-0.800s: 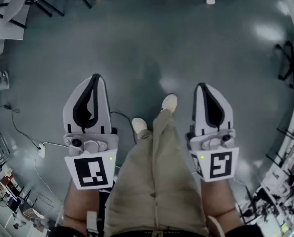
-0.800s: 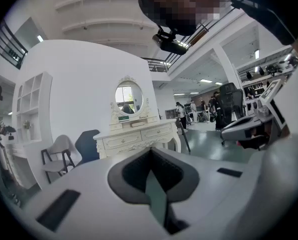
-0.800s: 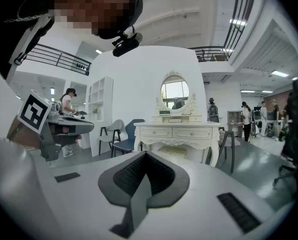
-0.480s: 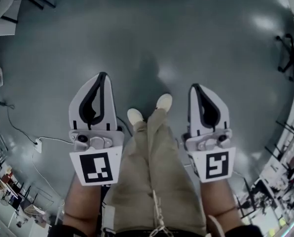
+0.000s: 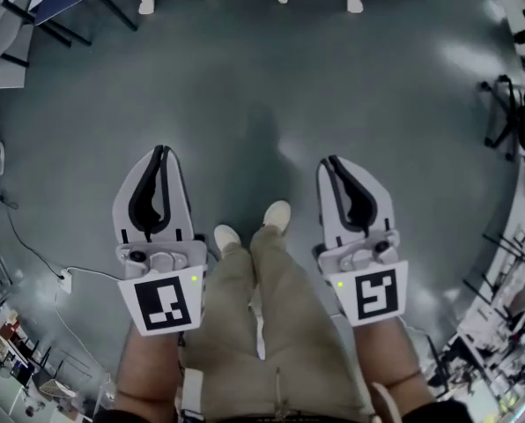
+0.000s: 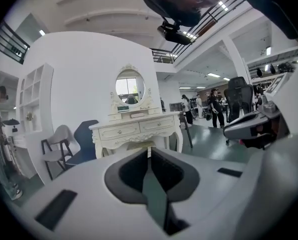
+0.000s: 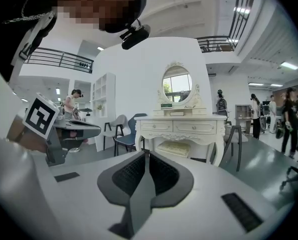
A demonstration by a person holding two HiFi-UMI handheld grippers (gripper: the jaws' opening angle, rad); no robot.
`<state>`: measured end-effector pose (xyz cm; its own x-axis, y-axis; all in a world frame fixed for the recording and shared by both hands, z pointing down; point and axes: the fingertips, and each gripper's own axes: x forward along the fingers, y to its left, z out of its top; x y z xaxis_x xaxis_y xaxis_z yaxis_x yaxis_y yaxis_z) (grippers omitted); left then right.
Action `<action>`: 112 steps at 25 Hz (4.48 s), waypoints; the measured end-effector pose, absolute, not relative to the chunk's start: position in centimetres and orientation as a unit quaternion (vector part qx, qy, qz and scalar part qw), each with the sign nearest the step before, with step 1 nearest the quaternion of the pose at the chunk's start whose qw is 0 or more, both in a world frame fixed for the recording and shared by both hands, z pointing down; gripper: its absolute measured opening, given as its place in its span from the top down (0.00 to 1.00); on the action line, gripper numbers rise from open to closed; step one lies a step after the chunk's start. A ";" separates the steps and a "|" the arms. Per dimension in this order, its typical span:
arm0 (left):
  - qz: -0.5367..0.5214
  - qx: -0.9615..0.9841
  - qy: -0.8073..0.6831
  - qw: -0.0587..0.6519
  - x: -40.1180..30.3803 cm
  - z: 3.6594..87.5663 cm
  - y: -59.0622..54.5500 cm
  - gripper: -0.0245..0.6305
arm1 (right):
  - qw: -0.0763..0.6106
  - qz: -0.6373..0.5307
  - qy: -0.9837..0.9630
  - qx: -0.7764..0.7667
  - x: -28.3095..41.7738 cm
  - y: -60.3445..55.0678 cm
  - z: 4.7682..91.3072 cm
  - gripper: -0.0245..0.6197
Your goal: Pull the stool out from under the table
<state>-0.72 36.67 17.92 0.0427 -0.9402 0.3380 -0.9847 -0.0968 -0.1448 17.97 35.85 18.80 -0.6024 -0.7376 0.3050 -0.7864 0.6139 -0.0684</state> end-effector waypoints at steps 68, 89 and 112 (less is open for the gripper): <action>0.222 0.772 -0.582 0.130 -10.9 26.2 10.1 0.63 | 0.142 0.185 -0.855 0.463 7.4 9.1 24.8 0.60; 0.254 0.752 -0.599 0.103 -6.9 23.8 -1.0 0.63 | 0.151 0.174 -0.892 0.389 9.9 -1.8 23.3 0.60; 0.289 0.760 -0.567 0.131 -11.0 34.6 -8.0 0.61 | 0.217 0.179 -0.864 0.418 8.3 -10.2 33.3 0.60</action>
